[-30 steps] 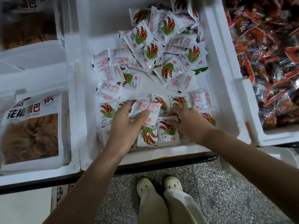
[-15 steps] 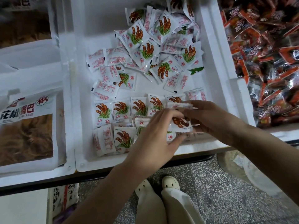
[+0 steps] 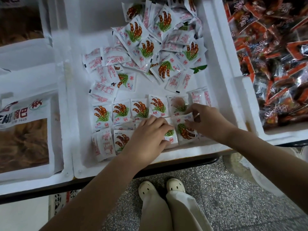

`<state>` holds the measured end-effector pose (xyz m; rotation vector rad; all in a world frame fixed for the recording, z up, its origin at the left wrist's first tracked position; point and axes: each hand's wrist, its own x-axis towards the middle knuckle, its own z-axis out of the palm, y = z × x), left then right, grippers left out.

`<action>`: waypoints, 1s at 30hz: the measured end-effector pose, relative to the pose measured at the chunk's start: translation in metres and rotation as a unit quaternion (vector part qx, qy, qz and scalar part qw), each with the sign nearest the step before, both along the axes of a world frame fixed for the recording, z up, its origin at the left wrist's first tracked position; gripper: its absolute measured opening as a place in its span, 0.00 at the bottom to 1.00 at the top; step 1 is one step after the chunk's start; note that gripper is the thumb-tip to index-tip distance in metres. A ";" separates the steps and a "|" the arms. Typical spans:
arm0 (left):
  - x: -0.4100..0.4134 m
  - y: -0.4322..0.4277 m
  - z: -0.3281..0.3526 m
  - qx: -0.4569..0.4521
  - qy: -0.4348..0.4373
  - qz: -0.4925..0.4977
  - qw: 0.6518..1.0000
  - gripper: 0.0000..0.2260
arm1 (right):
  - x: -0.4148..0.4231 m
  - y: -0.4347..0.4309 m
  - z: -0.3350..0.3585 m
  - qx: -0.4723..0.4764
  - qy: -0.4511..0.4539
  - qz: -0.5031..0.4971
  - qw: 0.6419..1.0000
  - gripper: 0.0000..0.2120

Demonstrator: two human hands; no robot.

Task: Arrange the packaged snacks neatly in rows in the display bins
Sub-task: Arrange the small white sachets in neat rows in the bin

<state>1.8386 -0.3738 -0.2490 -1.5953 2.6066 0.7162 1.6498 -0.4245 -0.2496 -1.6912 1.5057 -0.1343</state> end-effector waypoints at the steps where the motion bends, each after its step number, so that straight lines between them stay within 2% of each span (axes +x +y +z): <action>1: 0.001 0.001 0.000 0.002 0.004 0.002 1.000 0.19 | -0.001 0.001 0.000 -0.020 0.017 0.016 1.000 0.10; 4: 0.004 0.001 -0.001 0.008 0.004 0.000 1.000 0.19 | -0.003 0.002 0.000 -0.063 0.073 0.067 0.993 0.14; 10: 0.009 -0.003 0.000 0.006 0.017 -0.007 1.000 0.16 | -0.005 -0.001 0.008 -0.133 0.081 0.151 0.976 0.19; 14: 0.018 -0.029 0.009 -0.029 0.014 0.029 0.999 0.15 | 0.002 -0.025 0.015 -0.189 0.047 0.090 0.977 0.19; 18: 0.024 -0.077 0.020 -0.053 0.033 0.084 0.994 0.17 | 0.016 -0.064 0.013 -0.218 0.060 0.060 0.972 0.23; 20: 0.019 -0.102 0.021 -0.048 0.060 0.122 0.990 0.17 | 0.024 -0.082 0.007 -0.198 0.088 0.025 0.976 0.25; 23: 0.008 -0.136 0.012 -0.045 0.069 0.175 0.981 0.20 | 0.036 -0.096 -0.001 -0.139 0.110 -0.078 0.981 0.32; 26: -0.005 -0.155 -0.001 -0.053 0.041 0.203 0.977 0.22 | 0.044 -0.097 -0.008 -0.145 0.155 -0.087 0.973 0.36; 28: -0.013 -0.161 -0.007 -0.052 0.033 0.207 0.976 0.23 | 0.045 -0.097 -0.012 -0.141 0.135 -0.112 0.974 0.37; 30: -0.017 -0.163 -0.011 -0.043 0.026 0.214 0.976 0.23 | 0.044 -0.099 -0.013 -0.119 0.068 -0.159 0.978 0.37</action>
